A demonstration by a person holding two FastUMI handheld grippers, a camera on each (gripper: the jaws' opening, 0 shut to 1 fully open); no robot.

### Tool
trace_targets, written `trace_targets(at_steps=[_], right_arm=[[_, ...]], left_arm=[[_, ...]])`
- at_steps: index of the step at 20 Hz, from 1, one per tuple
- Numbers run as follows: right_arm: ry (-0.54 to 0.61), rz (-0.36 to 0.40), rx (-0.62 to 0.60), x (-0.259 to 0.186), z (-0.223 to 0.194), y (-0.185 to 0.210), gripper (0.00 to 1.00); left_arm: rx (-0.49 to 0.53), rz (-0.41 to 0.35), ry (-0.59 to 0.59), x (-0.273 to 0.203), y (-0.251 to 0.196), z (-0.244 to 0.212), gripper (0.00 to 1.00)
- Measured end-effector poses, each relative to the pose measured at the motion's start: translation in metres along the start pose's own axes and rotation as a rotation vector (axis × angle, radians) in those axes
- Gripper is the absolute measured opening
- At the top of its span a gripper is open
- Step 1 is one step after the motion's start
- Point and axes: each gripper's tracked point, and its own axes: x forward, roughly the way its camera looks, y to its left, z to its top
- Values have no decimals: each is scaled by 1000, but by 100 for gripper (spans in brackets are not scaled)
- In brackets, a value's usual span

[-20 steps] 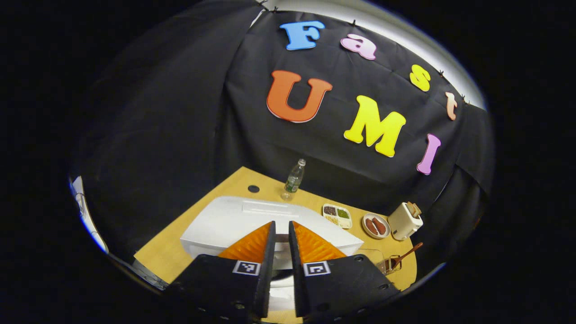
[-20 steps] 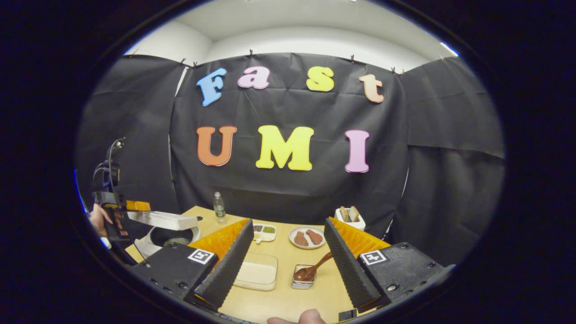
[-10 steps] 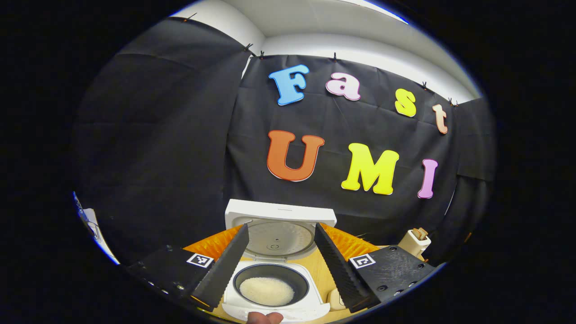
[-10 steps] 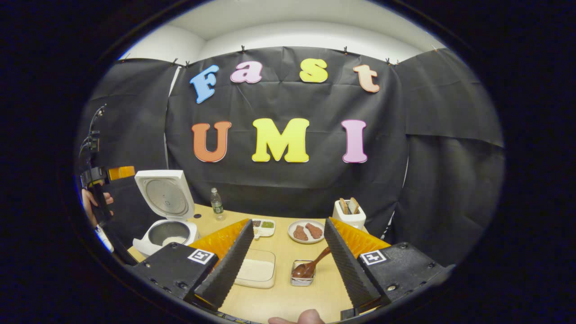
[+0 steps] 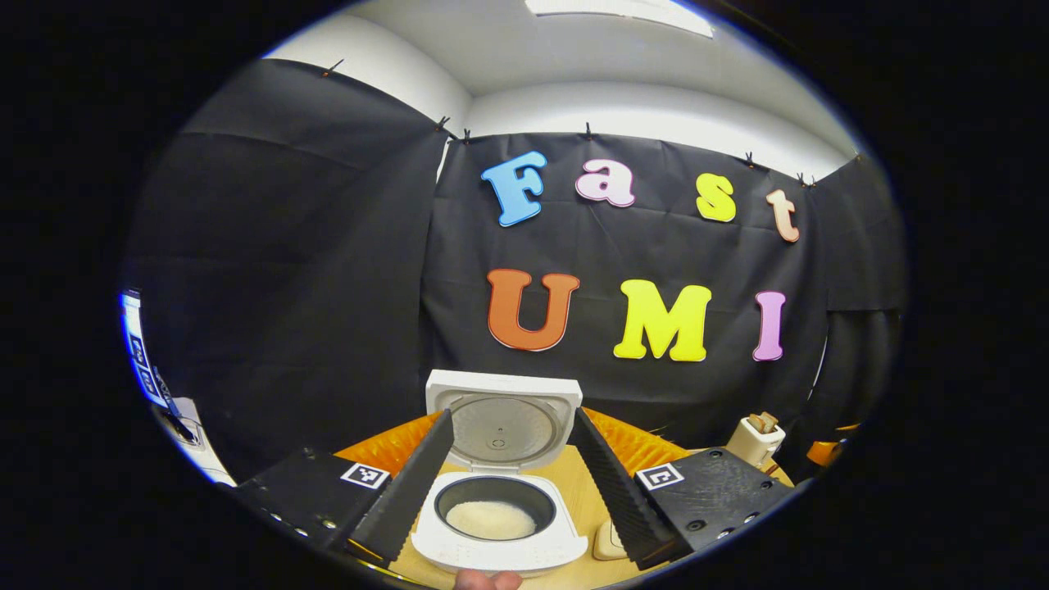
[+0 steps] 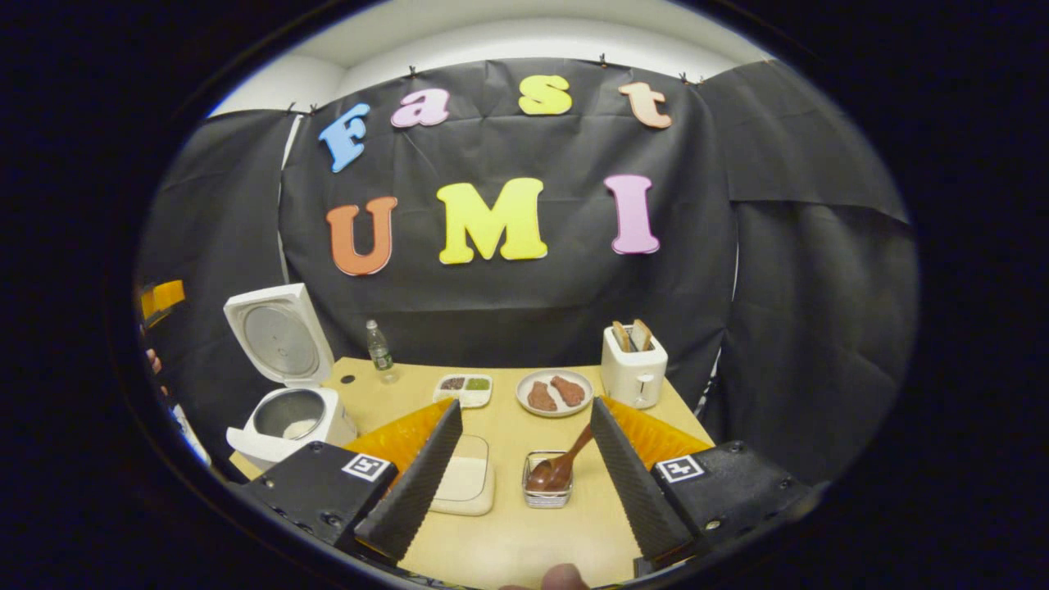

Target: Close the left gripper, press the button to open the rice cooker; take a wooden spoon from the chopstick holder with the right hand, scoop a spoonful of rice and pour it into the rice cooker, then put the wooden spoon back into the chopstick holder.

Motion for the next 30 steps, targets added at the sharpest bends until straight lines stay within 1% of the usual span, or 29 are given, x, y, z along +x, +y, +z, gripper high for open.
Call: trace_targets(at_steps=[4,7,8,9,10,13,14,15,16,17,18,20,21,22,23,24,25,26,27,28,29,30], right_arm=[[43,8,39,30,-30,-23,100],[86,19,74,59,-57,-39,100],[107,15,78,68,-68,-45,100],[127,15,87,77,-78,-50,98],[141,23,100,85,-86,-53,100],[181,47,150,118,-107,-58,94],[200,49,158,131,-115,-59,97],[217,51,168,144,-125,-61,96],[232,53,178,156,-132,-63,86],[253,53,185,166,-139,-66,89],[264,55,189,173,-143,-68,85],[266,56,193,188,-147,-75,82],[268,60,196,195,-150,-77,77],[276,69,199,200,-153,-78,64],[286,77,205,206,-157,-78,66],[298,87,214,211,-161,-77,59],[306,104,224,215,-163,-74,54],[310,112,228,217,-164,-73,41],[309,117,228,218,-163,-72,38],[305,120,224,218,-161,-69,37],[308,123,222,218,-162,-68,27],[314,129,220,215,-161,-66,29]], left_arm=[[-30,49,9,-8,0,-4,94],[7,73,-15,-11,-3,-6,94],[23,76,-13,-12,-7,-8,94],[34,76,-5,-12,-12,-10,94],[40,69,4,-14,-19,-12,94],[25,55,30,-18,-34,-18,94],[29,62,45,-22,-34,-21,94],[30,73,52,-23,-33,-22,94],[26,78,57,-26,-34,-22,94],[23,88,59,-26,-33,-22,94],[25,98,68,-28,-33,-25,94],[36,117,78,-32,-32,-29,94],[36,122,82,-32,-35,-30,94],[40,127,82,-34,-38,-30,94],[46,131,85,-35,-40,-31,94],[52,137,87,-37,-40,-32,94],[56,142,88,-38,-40,-32,94],[61,147,89,-39,-39,-33,94],[63,156,92,-41,-38,-33,94],[63,165,93,-41,-36,-35,94],[58,173,93,-41,-34,-35,94],[51,177,92,-40,-34,-34,94]])
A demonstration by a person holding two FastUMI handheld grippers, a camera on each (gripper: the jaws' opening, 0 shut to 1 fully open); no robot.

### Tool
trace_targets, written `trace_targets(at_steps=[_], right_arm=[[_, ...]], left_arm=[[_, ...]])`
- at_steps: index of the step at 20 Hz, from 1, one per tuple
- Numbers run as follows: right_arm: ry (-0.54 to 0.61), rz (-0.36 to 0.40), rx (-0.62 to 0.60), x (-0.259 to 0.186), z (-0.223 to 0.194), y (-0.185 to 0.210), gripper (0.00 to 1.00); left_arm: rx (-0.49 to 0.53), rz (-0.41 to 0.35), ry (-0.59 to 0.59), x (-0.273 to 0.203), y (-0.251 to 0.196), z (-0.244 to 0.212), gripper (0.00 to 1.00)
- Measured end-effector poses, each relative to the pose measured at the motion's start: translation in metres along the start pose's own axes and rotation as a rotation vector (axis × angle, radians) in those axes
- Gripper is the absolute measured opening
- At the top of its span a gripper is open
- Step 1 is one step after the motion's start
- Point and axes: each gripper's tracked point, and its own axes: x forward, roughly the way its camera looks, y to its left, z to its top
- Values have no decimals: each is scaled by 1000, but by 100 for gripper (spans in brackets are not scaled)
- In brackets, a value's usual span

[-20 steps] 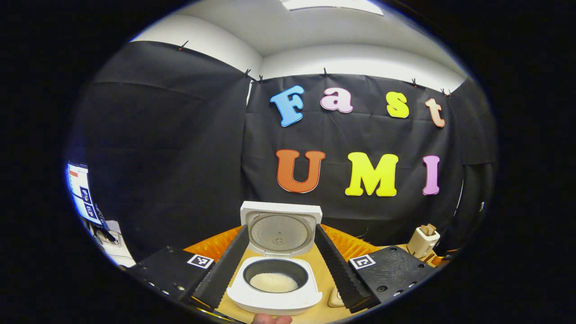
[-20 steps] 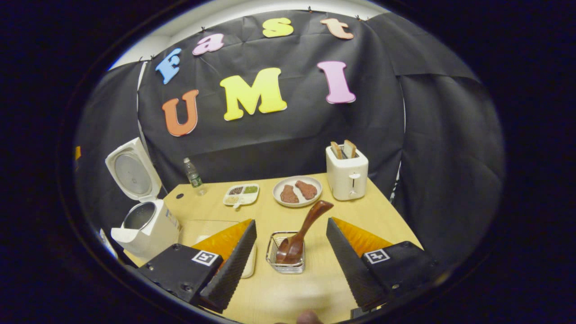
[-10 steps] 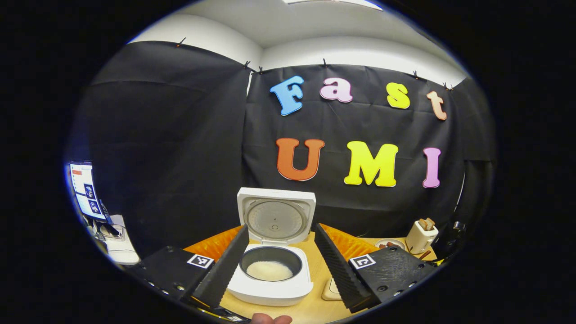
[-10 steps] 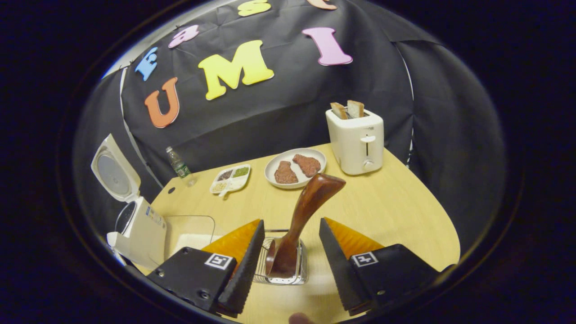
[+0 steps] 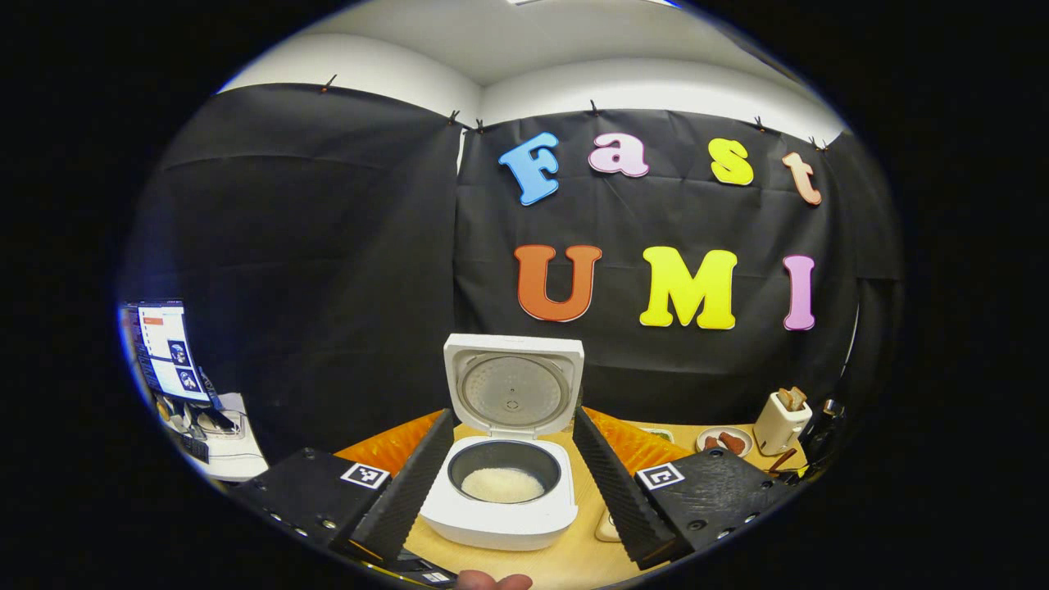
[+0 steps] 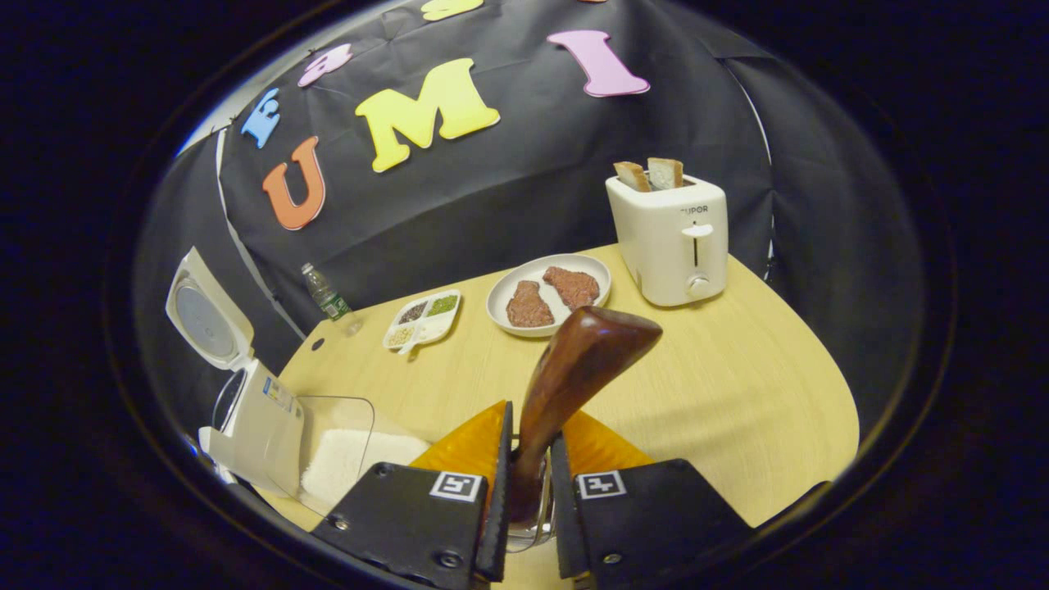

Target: Close the left gripper, press the button to open the rice cooker; take a wooden spoon from the chopstick holder with the right hand, scoop a spoonful of rice and pour it into the rice cooker, then put the wooden spoon back into the chopstick holder.

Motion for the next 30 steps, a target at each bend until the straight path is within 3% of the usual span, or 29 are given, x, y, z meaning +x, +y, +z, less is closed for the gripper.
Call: trace_targets(at_steps=[3,8,14,17,20,23,25,30], right_arm=[[28,22,8,-1,-1,7,24],[18,-6,-36,-18,8,14,13],[-71,-54,-107,-49,48,37,11],[-139,-62,-161,-71,73,65,11],[-196,17,-200,-90,88,124,11],[-209,94,-209,-94,78,177,11],[-202,104,-237,-87,60,199,10],[-133,36,-287,-45,4,210,11]], left_arm=[[-13,10,-7,-2,3,2,94],[-3,20,-15,-7,12,0,94],[-29,12,-51,-14,27,10,94],[-27,15,-54,-17,37,10,94],[-25,5,-41,-22,47,6,94],[-22,-15,-24,-25,55,2,94],[-14,-21,-22,-27,66,4,94],[-50,-34,-23,-37,86,7,94]])
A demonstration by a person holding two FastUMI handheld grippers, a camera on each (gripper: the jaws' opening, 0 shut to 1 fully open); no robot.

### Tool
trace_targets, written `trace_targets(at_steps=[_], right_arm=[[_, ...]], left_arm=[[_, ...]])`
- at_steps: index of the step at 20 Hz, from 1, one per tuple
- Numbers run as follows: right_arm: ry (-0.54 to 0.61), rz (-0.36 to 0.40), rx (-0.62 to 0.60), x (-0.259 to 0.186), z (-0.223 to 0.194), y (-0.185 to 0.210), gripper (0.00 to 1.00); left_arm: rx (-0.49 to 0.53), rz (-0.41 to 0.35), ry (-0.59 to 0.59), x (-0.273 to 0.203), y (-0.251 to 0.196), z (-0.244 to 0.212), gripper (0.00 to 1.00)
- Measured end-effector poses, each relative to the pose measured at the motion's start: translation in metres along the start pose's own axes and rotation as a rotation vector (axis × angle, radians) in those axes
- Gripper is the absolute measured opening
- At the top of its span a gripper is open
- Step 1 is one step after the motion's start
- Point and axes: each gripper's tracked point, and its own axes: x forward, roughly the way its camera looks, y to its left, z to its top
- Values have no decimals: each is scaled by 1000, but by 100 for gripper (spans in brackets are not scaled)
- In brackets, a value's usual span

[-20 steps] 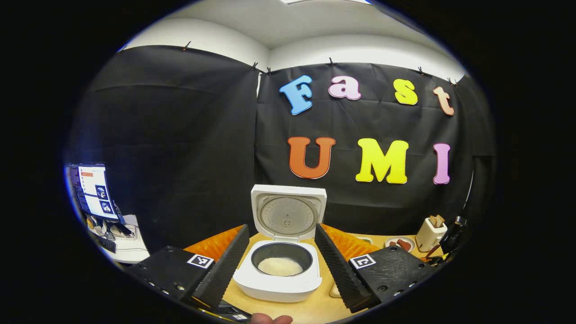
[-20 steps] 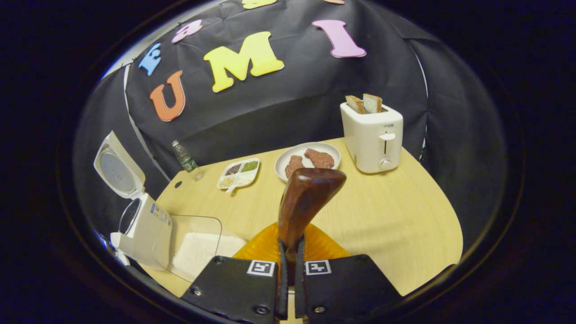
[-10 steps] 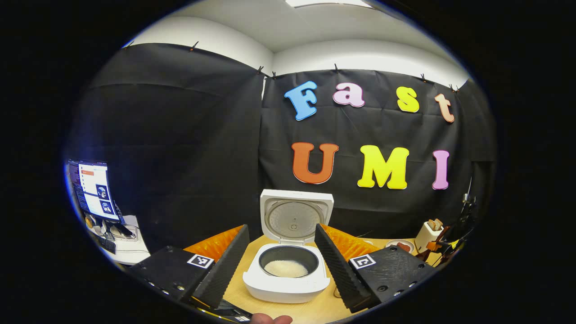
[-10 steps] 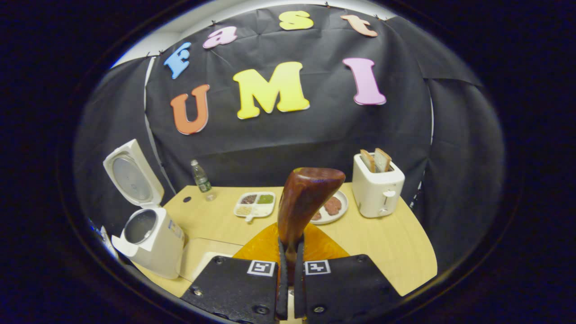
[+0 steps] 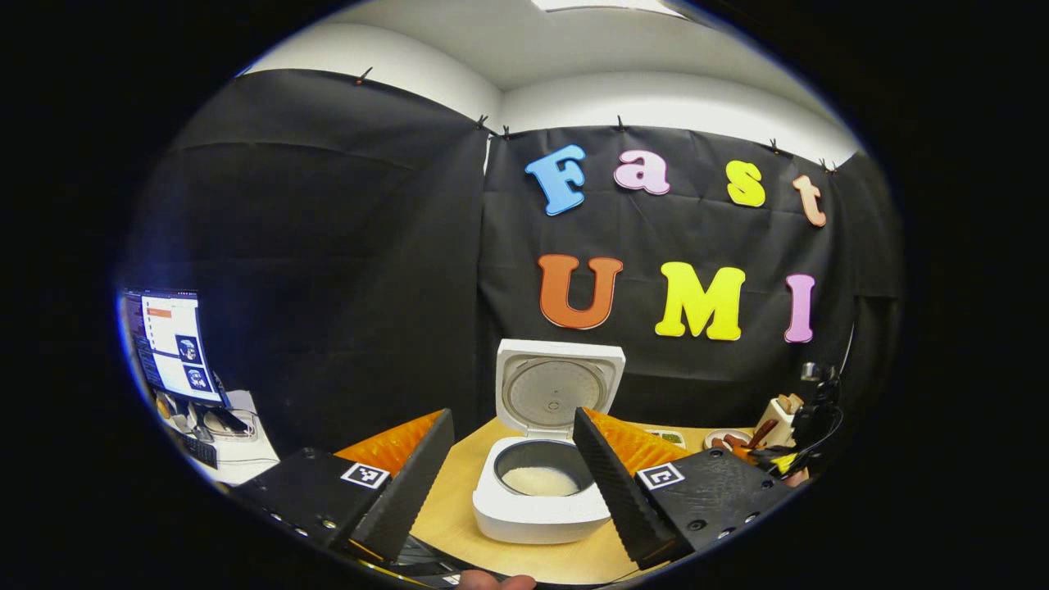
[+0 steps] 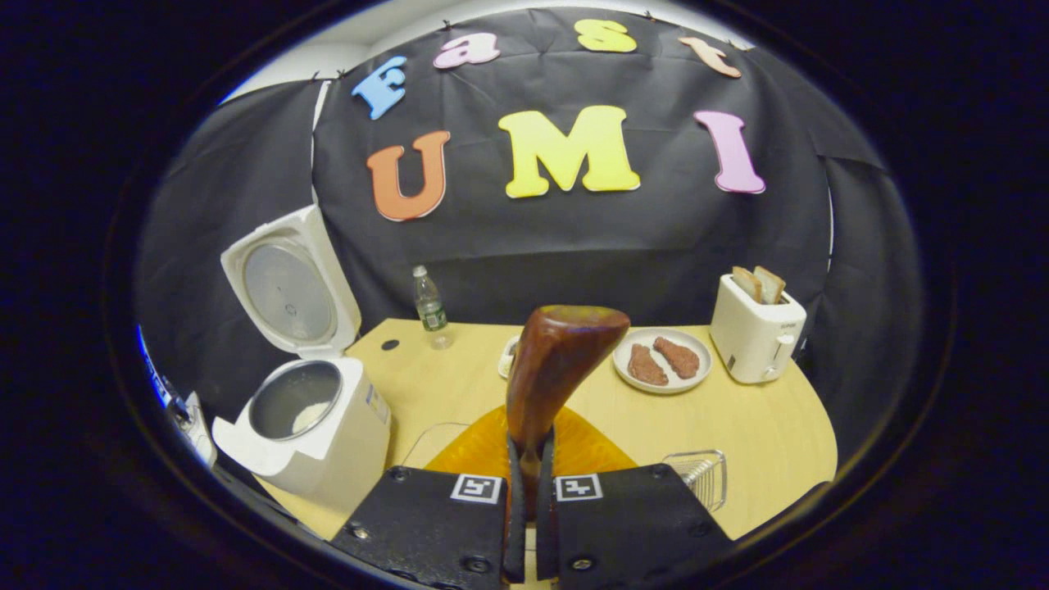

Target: Close the left gripper, press the button to open the rice cooker; take a wooden spoon from the chopstick holder with the right hand, scoop a spoonful of rice and pour it into the rice cooker, then put the wooden spoon back into the chopstick holder.

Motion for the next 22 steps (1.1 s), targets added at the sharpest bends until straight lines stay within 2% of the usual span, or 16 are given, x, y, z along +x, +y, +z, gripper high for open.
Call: trace_targets(at_steps=[5,9,16,22], right_arm=[[36,-146,-140,21,-39,-10,11],[73,-183,-125,30,-67,-4,11],[106,-7,145,46,-76,55,11],[117,79,410,49,-74,72,11]], left_arm=[[29,0,16,-2,12,-6,94],[36,-7,55,0,21,-15,94],[40,-28,106,3,31,-25,94],[59,-30,123,2,33,-29,94]])
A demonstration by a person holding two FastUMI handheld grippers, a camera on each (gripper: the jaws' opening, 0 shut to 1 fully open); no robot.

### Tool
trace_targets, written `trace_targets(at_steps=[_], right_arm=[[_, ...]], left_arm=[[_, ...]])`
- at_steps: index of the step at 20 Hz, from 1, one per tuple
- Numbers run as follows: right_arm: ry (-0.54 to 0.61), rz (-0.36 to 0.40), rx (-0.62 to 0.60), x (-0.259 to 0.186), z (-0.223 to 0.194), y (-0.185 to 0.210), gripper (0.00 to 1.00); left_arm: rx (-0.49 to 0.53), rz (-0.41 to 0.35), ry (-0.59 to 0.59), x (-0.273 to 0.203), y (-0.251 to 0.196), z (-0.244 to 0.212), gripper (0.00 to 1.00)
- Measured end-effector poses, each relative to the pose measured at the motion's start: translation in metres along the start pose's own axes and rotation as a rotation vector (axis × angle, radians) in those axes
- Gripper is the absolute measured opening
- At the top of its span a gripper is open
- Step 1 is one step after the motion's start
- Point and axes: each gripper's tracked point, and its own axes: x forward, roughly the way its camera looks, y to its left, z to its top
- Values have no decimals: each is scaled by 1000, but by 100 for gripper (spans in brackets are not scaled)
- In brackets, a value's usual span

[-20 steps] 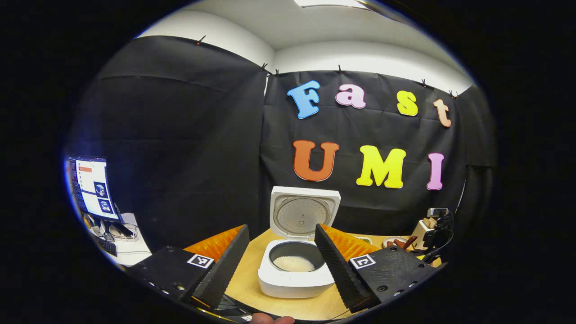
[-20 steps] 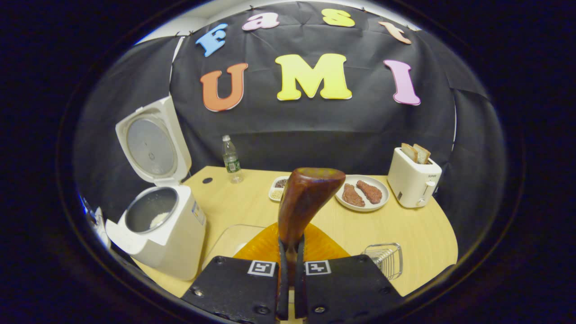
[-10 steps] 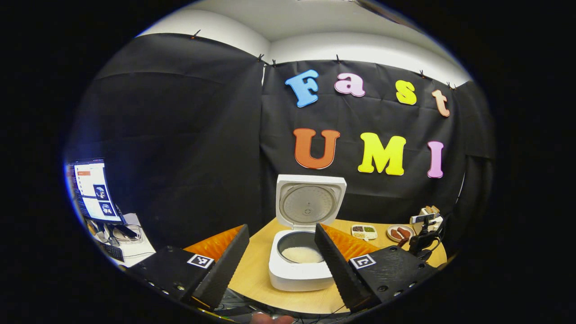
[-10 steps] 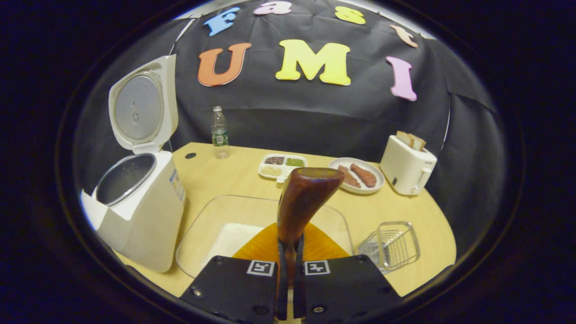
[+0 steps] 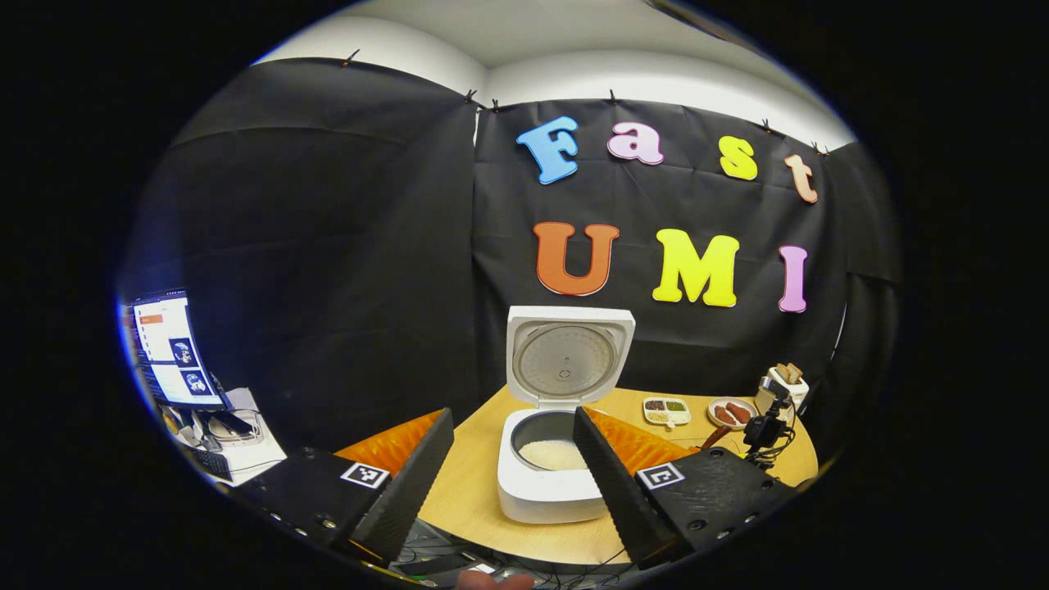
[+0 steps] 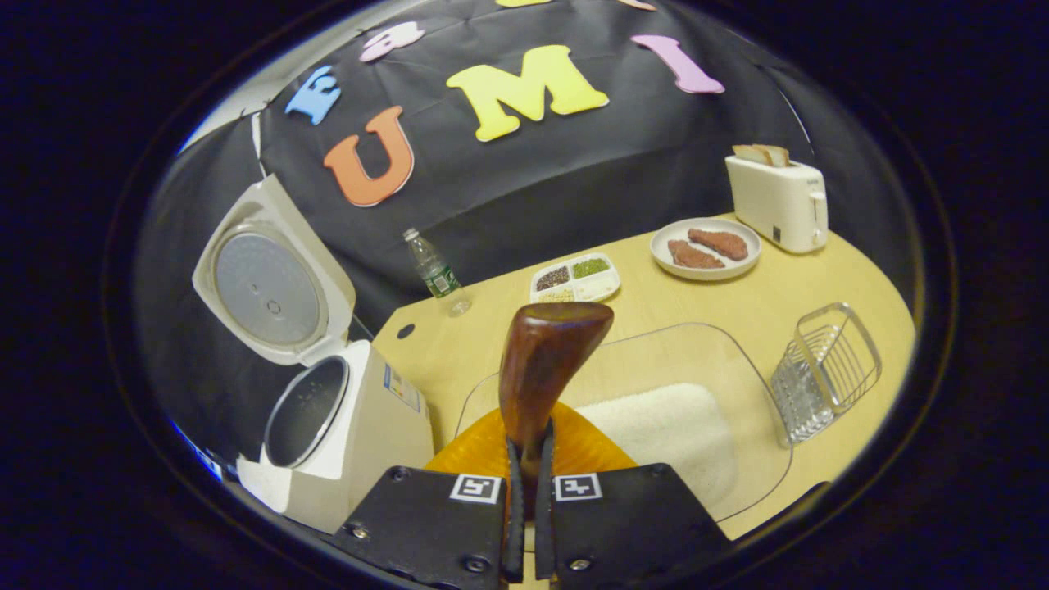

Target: Close the left gripper, press the button to open the rice cooker; take a wooden spoon from the chopstick holder with the right hand, scoop a spoonful of rice and pour it into the rice cooker, then put the wooden spoon back into the chopstick holder.

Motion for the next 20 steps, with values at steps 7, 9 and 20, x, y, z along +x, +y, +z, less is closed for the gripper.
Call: trace_targets(at_steps=[7,9,20], right_arm=[[19,66,420,-8,11,-37,10],[7,97,523,-13,21,-43,10],[-50,315,743,-64,94,-17,10]], left_arm=[[-8,-7,8,1,-9,0,94],[-10,-11,13,2,-15,0,94],[-2,-38,-7,2,-43,1,95]])
